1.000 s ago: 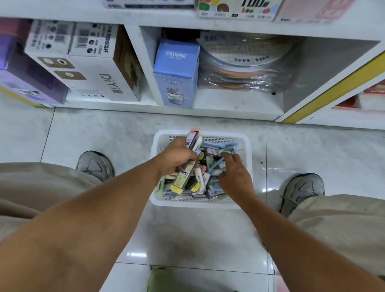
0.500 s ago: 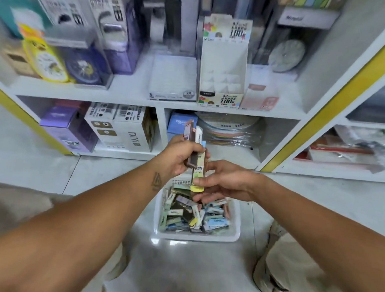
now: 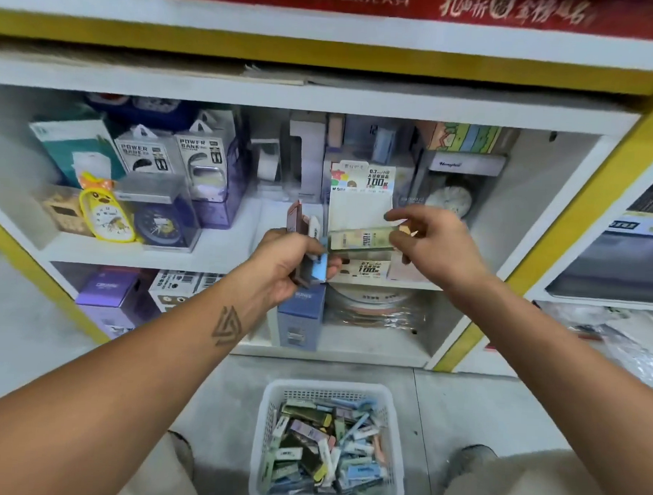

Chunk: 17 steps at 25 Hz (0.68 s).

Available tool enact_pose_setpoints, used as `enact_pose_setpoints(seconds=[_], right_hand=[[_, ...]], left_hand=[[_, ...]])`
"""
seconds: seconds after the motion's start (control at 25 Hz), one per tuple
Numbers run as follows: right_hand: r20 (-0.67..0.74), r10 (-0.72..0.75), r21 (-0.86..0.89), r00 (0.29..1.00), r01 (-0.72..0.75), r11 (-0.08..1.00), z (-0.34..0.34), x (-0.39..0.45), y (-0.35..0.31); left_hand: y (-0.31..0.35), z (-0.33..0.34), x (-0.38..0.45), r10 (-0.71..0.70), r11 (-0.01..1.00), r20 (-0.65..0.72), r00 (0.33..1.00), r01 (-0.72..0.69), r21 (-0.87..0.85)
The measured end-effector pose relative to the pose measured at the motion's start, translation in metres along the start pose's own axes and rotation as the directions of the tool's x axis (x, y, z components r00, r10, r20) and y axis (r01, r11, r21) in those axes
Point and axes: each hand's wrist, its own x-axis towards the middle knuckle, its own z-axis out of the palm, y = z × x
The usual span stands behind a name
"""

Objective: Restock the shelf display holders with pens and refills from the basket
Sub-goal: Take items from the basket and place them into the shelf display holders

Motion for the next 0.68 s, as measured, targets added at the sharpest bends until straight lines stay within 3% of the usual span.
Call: enact_pose_setpoints(seconds=[0.12, 0.24, 0.48, 0.68], right_hand=[[-0.14, -0.04, 0.027, 0.989, 0.044, 0.999, -0.005, 0.037, -0.004], [-0.22, -0.226, -0.16, 0.949, 0.193, 0.968, 0.012, 0.063, 0.003], [-0.107, -0.425, -0.356, 0.899, 0.364, 0.86, 0.053, 0.096, 0.015], [-0.037, -0.4, -0.231, 0.916, 0.382, 0.895, 0.066, 0.103, 0.022]], left_hand=[[0.015, 0.0, 0.014, -0.004, 1.0, -0.017, 1.0, 0.004, 0.012], [0.023, 0.0, 0.028, -0.031, 0.999, -0.038, 0.999, 0.031, -0.011], [0.03, 0.002, 0.05, -0.103, 0.995, 0.035, 0.994, 0.102, 0.022], [0.033, -0.004, 0.049, -0.147, 0.989, 0.054, 0.988, 0.148, -0.016]])
